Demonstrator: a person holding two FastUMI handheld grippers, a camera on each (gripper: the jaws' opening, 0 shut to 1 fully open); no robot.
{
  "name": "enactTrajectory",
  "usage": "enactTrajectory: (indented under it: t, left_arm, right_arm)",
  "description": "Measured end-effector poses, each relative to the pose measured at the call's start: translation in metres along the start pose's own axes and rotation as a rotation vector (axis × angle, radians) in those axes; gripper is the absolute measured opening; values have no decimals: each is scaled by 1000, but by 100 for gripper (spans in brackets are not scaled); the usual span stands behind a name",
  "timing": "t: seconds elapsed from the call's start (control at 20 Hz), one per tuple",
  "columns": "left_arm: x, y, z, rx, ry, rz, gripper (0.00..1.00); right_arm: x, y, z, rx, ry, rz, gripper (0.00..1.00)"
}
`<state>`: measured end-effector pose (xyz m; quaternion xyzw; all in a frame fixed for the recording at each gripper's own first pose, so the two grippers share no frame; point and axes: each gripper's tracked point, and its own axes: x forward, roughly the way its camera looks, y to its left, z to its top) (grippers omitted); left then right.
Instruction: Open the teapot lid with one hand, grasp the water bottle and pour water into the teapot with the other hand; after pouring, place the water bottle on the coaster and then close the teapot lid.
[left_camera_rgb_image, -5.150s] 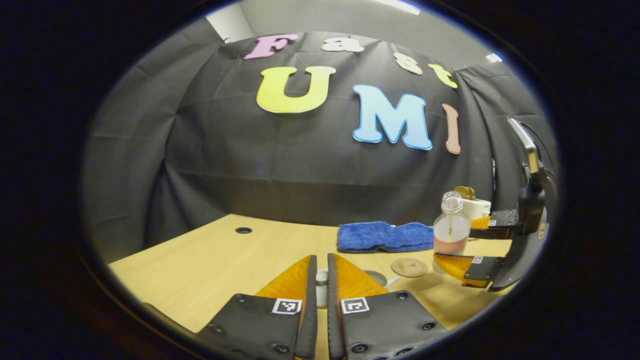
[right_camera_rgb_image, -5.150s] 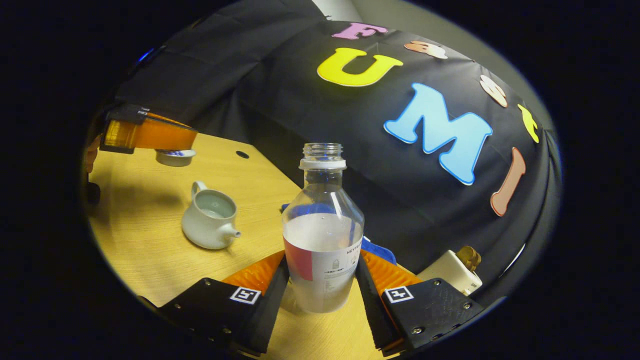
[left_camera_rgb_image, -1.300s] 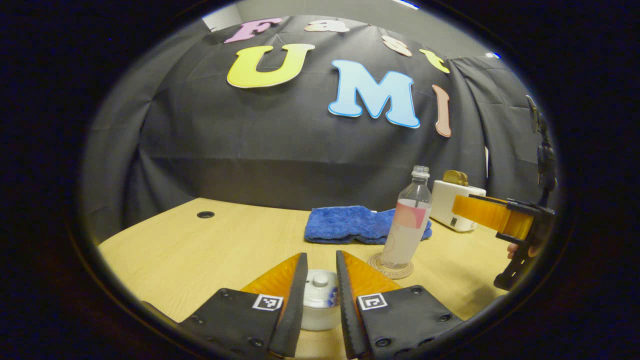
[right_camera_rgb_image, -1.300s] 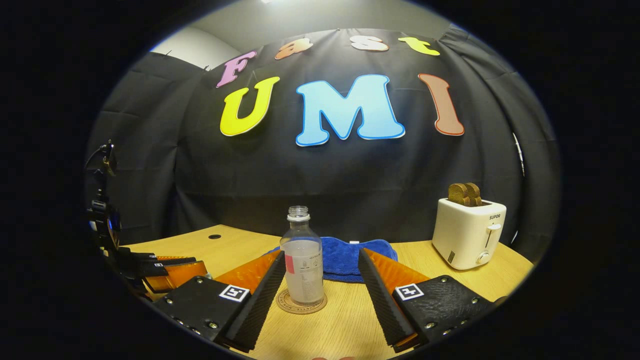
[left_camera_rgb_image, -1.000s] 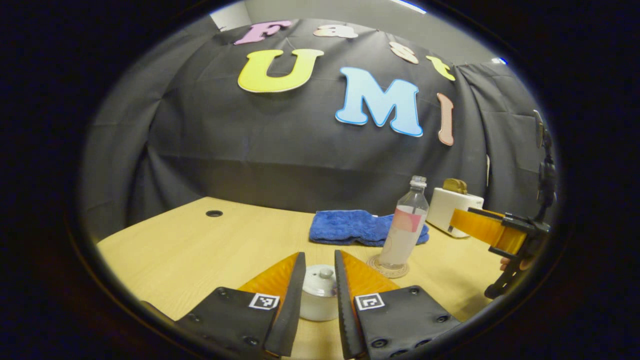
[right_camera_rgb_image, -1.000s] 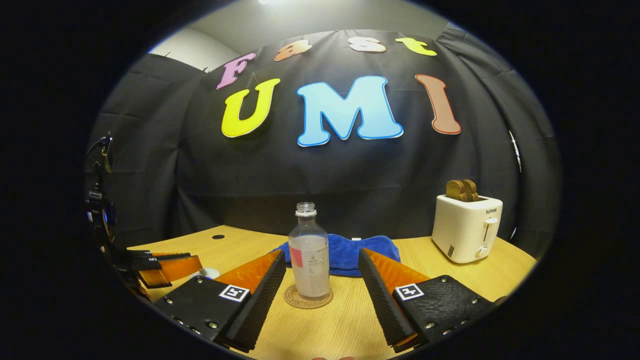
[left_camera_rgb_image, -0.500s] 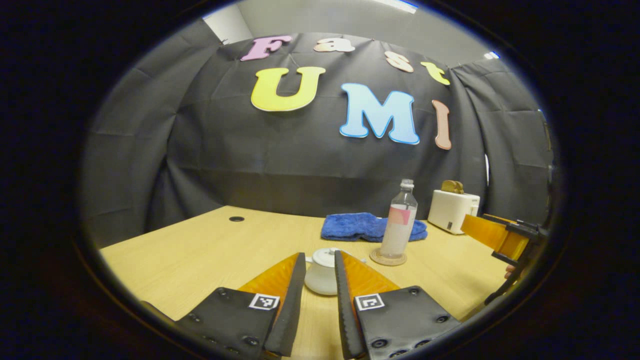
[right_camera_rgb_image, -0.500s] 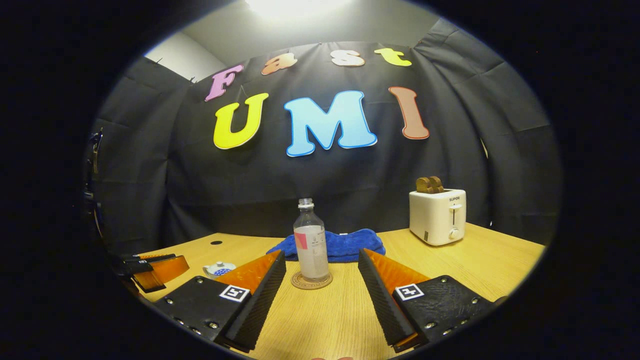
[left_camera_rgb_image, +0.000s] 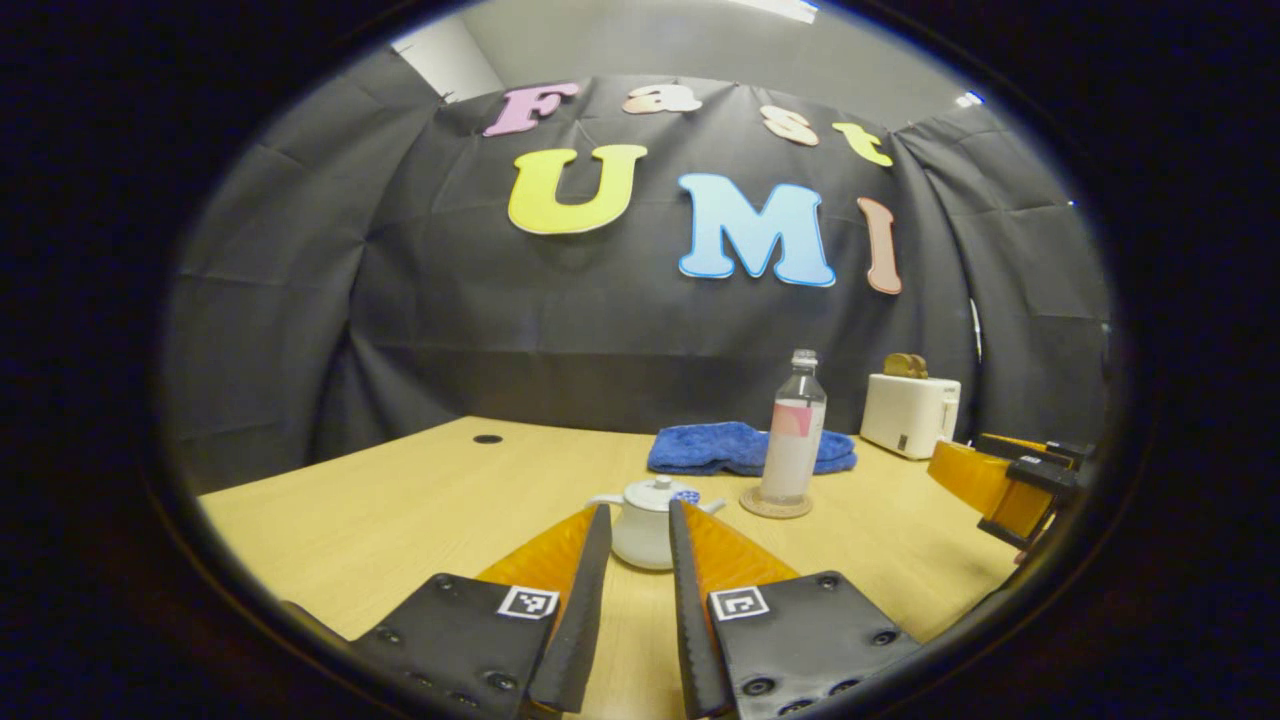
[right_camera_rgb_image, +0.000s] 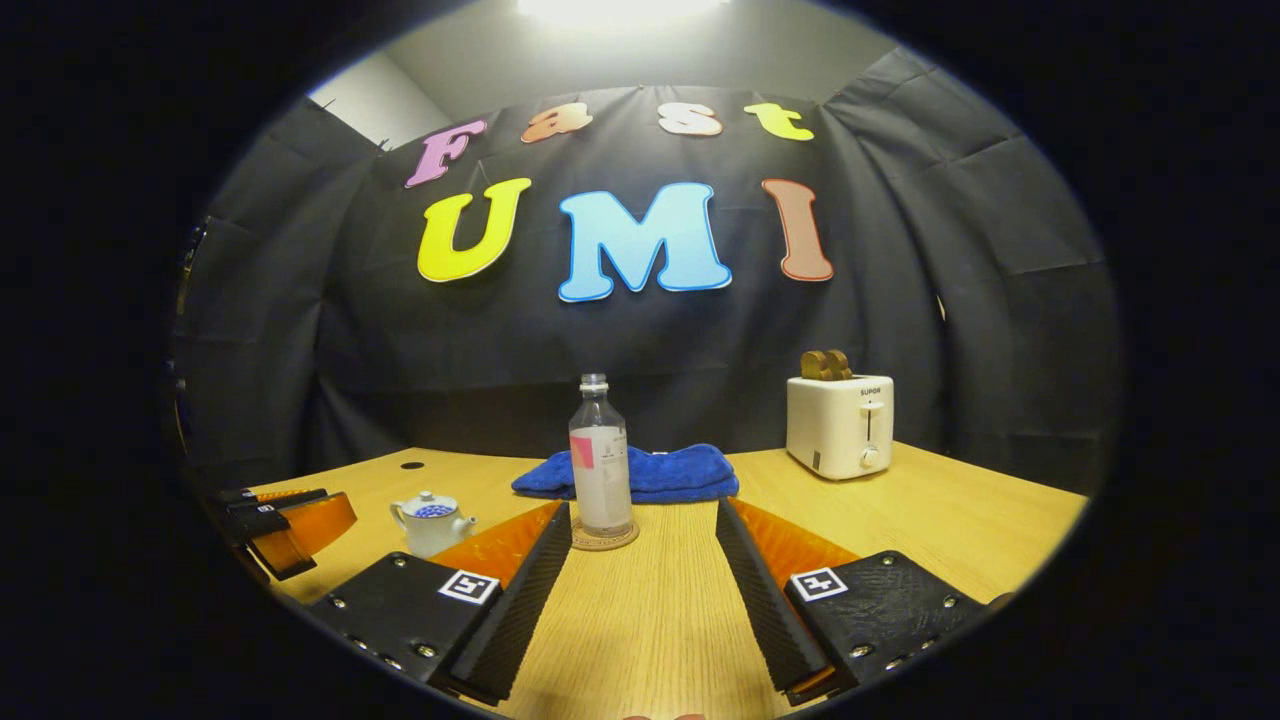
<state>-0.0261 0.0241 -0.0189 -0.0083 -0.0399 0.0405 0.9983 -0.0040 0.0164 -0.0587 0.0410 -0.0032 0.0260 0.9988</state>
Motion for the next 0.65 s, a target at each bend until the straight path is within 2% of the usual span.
enactTrajectory:
  t: [0.1, 0.2, 0.35, 0.5, 0.65]
  left_arm:
    - [-2, -10, 5, 62, -29, -10, 36]
    - [-2, -24, 3, 51, -26, -40, 43]
    - [-1, -21, 2, 48, -28, -34, 54]
    - [-3, -20, 2, 49, -28, -29, 98]
    - [-2, -19, 1, 49, -27, -21, 98]
  right_arm:
    - [-1, -4, -11, 5, 24, -14, 90]
    - [-3, -8, -10, 4, 14, -27, 90]
    - [-4, -5, -10, -24, 16, -30, 90]
    - [-4, -1, -11, -68, 17, -26, 90]
    - [-5, 0, -12, -68, 17, -33, 90]
